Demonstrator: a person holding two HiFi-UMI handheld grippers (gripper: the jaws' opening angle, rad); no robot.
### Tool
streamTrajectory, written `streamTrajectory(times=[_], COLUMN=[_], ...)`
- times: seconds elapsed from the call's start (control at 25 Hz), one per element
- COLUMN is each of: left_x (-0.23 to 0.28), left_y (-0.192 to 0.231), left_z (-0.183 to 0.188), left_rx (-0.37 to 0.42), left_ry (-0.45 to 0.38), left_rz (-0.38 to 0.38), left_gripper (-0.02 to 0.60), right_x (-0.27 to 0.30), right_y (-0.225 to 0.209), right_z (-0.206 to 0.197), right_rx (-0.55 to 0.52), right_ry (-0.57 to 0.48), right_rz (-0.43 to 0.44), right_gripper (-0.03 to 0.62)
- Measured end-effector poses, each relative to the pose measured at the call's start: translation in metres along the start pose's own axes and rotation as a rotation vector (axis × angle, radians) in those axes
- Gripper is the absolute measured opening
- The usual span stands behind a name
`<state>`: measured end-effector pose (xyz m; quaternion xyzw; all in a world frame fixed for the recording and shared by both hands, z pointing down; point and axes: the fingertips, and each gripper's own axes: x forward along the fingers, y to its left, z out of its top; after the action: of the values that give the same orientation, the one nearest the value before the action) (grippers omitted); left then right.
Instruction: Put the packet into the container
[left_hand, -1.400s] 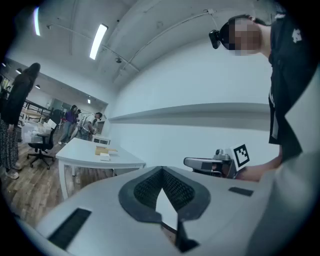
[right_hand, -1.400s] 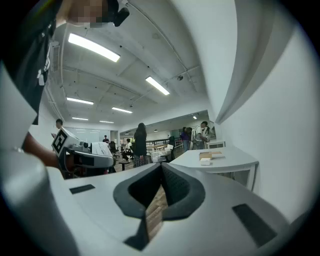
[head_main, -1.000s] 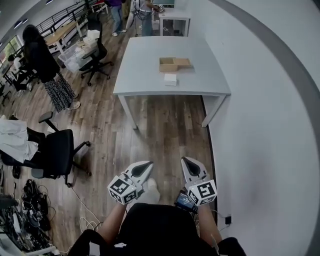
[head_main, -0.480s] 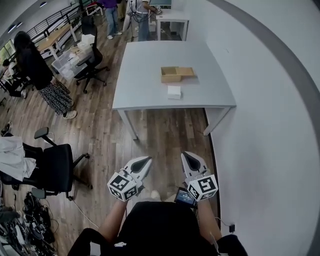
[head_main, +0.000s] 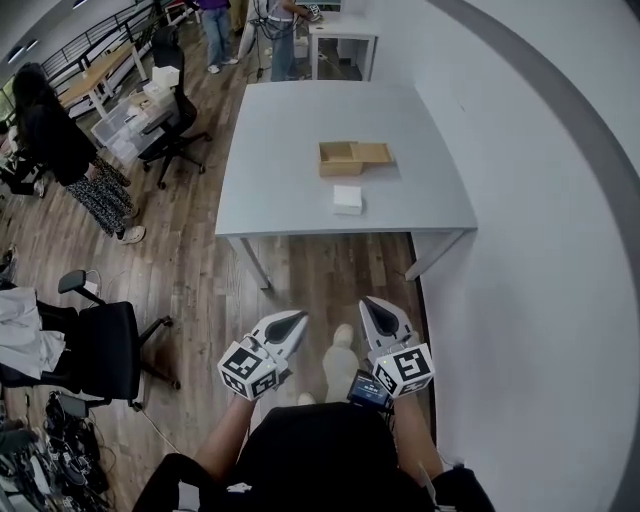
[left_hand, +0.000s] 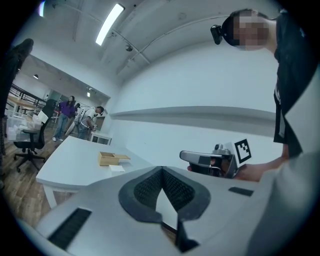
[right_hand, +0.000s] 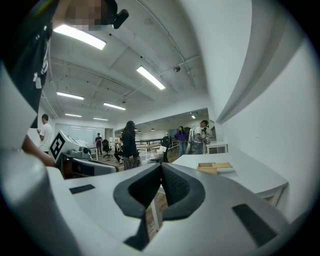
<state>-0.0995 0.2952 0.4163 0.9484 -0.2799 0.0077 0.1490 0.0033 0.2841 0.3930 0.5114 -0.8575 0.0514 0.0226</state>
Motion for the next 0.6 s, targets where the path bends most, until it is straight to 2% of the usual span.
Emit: streamTrajectory(times=[0.32,0.6], left_x=[0.088,0.168], left_y=[0.068,0.116], left_z=[0.038,0.063], left_rx=[0.022,0.01], left_ry=[-0.004,0.004], left_rz=[0.035,0.054], left_gripper=[0.0,0.002], right_x=[0.086,0.148], right_y=[-0.086,-0.161], right_z=[0.013,0.023], right_rx=[0.013,0.03], right_ry=[-0.012,0.001], right_rz=[0.04,0.068], right_gripper=[0.021,0.021])
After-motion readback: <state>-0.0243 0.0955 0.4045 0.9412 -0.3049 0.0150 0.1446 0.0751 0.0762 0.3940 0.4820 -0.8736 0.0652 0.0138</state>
